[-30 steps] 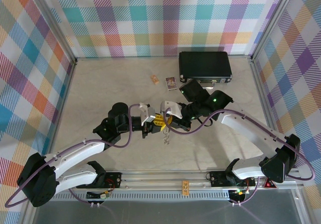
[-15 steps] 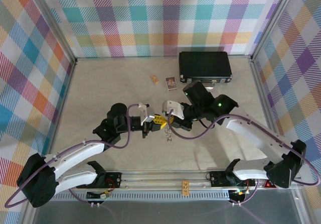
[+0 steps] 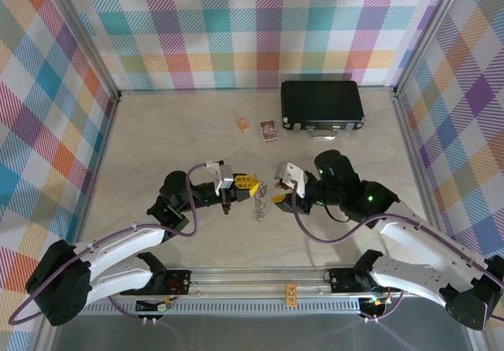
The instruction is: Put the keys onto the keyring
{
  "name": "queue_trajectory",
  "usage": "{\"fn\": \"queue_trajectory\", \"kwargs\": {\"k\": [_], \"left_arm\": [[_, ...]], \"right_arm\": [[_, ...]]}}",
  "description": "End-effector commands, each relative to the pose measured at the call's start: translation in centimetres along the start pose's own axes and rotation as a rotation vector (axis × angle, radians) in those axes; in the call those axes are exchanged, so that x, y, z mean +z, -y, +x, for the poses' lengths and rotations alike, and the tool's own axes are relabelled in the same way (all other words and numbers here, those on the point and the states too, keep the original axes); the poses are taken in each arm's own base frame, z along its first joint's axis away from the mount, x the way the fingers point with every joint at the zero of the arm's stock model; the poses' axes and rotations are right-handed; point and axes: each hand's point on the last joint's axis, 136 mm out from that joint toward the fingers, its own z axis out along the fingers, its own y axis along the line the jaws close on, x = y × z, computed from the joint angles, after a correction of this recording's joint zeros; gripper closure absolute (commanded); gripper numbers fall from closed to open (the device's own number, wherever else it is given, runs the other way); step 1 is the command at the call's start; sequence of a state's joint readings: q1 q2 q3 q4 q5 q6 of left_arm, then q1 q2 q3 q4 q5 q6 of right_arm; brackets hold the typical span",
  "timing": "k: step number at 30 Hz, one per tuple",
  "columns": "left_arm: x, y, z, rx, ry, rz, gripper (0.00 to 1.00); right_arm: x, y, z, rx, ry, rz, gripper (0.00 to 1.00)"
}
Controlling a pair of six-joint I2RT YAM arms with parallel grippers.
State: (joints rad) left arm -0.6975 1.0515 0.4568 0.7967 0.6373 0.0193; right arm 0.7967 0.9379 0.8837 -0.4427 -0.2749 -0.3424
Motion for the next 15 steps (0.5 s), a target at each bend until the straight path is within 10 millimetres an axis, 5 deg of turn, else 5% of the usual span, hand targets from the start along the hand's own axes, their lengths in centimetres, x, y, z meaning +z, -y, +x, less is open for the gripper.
{"fn": "queue_trajectory", "kwargs": {"k": [1, 8, 15], "left_arm": [[-0.3, 0.3, -2.9, 0.033, 0.122, 0.006, 1.00], [-0.3, 0.3, -3.0, 0.031, 0.120, 0.008, 1.00], [-0.3, 0.4, -3.1, 0.034, 0.116, 0.014, 1.00]], "right_arm": [[-0.7, 0.3, -3.8, 0.050, 0.183, -0.001, 0.62], [-1.5, -0.3, -6.6, 0.100, 0.253, -0.076, 0.62], [-0.8, 0.2, -7.0, 0.134, 0.224, -0.086, 0.67]]}}
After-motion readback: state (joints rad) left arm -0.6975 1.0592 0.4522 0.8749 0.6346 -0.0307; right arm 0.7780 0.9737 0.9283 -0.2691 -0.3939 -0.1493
